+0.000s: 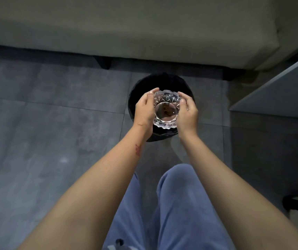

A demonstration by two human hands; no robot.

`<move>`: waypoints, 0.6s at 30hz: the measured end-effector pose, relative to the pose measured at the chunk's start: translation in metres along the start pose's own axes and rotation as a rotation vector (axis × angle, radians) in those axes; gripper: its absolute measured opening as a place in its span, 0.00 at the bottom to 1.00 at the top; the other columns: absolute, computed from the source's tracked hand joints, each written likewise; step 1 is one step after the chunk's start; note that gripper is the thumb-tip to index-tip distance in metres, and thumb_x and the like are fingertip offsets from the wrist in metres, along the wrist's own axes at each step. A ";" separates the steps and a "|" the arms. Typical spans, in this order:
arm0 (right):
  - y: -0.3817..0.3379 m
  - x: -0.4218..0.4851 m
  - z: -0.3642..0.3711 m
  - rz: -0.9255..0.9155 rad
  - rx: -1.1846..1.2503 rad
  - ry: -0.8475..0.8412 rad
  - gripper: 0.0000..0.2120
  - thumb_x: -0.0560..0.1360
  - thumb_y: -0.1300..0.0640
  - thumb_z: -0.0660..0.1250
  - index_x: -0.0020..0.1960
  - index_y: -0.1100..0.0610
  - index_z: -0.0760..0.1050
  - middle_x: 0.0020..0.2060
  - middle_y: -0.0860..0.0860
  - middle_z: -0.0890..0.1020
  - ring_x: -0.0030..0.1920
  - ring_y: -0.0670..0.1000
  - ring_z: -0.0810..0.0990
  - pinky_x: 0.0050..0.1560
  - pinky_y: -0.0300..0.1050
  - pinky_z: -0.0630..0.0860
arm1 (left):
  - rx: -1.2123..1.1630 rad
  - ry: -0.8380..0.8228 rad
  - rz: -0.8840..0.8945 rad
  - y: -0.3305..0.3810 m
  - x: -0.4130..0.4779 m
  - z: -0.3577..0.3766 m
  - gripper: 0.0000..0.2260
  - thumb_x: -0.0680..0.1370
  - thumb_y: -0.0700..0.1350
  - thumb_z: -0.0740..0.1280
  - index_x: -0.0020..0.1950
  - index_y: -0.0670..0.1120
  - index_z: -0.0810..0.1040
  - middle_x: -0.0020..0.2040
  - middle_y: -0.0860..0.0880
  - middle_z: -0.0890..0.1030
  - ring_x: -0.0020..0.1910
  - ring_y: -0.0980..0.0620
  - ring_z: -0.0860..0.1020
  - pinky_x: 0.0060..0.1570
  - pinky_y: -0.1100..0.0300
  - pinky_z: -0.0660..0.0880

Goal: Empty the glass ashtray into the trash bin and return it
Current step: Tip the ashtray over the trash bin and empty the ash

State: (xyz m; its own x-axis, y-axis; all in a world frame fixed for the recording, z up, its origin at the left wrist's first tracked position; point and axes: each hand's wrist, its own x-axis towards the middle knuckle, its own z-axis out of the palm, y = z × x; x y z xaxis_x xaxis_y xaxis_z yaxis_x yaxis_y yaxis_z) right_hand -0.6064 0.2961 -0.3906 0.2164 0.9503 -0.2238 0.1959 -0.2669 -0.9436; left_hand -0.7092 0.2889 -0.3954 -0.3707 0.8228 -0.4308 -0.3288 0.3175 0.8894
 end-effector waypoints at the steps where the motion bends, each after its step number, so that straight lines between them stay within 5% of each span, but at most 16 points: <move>1: 0.011 0.006 0.005 -0.005 0.012 -0.008 0.14 0.82 0.61 0.56 0.61 0.57 0.79 0.58 0.51 0.82 0.60 0.51 0.80 0.65 0.49 0.75 | 0.014 -0.001 0.017 -0.010 0.007 -0.003 0.13 0.85 0.44 0.58 0.61 0.45 0.80 0.61 0.41 0.83 0.62 0.43 0.81 0.65 0.47 0.77; 5: 0.049 0.029 0.019 -0.026 0.044 -0.014 0.14 0.82 0.62 0.56 0.62 0.60 0.78 0.53 0.49 0.81 0.47 0.36 0.80 0.52 0.34 0.74 | 0.256 0.089 0.194 -0.048 0.038 -0.022 0.15 0.85 0.45 0.58 0.66 0.41 0.77 0.65 0.44 0.80 0.67 0.49 0.77 0.70 0.53 0.71; 9: 0.082 0.045 0.017 -0.046 0.068 0.018 0.14 0.83 0.64 0.55 0.62 0.63 0.76 0.51 0.49 0.78 0.35 0.24 0.75 0.33 0.21 0.71 | 0.634 0.244 0.307 -0.080 0.059 -0.048 0.18 0.85 0.44 0.57 0.73 0.40 0.71 0.77 0.40 0.66 0.78 0.44 0.62 0.77 0.54 0.56; 14: 0.095 0.053 0.011 -0.051 0.032 0.076 0.14 0.82 0.60 0.57 0.61 0.59 0.78 0.49 0.45 0.80 0.44 0.37 0.78 0.50 0.35 0.73 | 0.783 0.163 0.124 -0.100 0.068 -0.063 0.24 0.86 0.45 0.54 0.81 0.47 0.55 0.83 0.39 0.45 0.82 0.42 0.48 0.78 0.53 0.51; 18: 0.099 0.055 0.007 -0.072 0.021 0.101 0.13 0.82 0.61 0.57 0.60 0.58 0.78 0.51 0.48 0.81 0.42 0.35 0.78 0.46 0.29 0.72 | 0.766 0.106 0.133 -0.109 0.077 -0.071 0.24 0.85 0.43 0.54 0.82 0.47 0.55 0.82 0.43 0.57 0.80 0.45 0.58 0.75 0.55 0.58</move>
State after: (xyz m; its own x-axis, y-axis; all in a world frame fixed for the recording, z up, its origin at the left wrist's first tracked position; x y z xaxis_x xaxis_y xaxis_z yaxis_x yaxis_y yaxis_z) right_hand -0.5820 0.3227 -0.4984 0.2980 0.9456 -0.1308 0.1943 -0.1943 -0.9615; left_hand -0.7632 0.2839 -0.5364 -0.4583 0.8397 -0.2914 0.4009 0.4879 0.7754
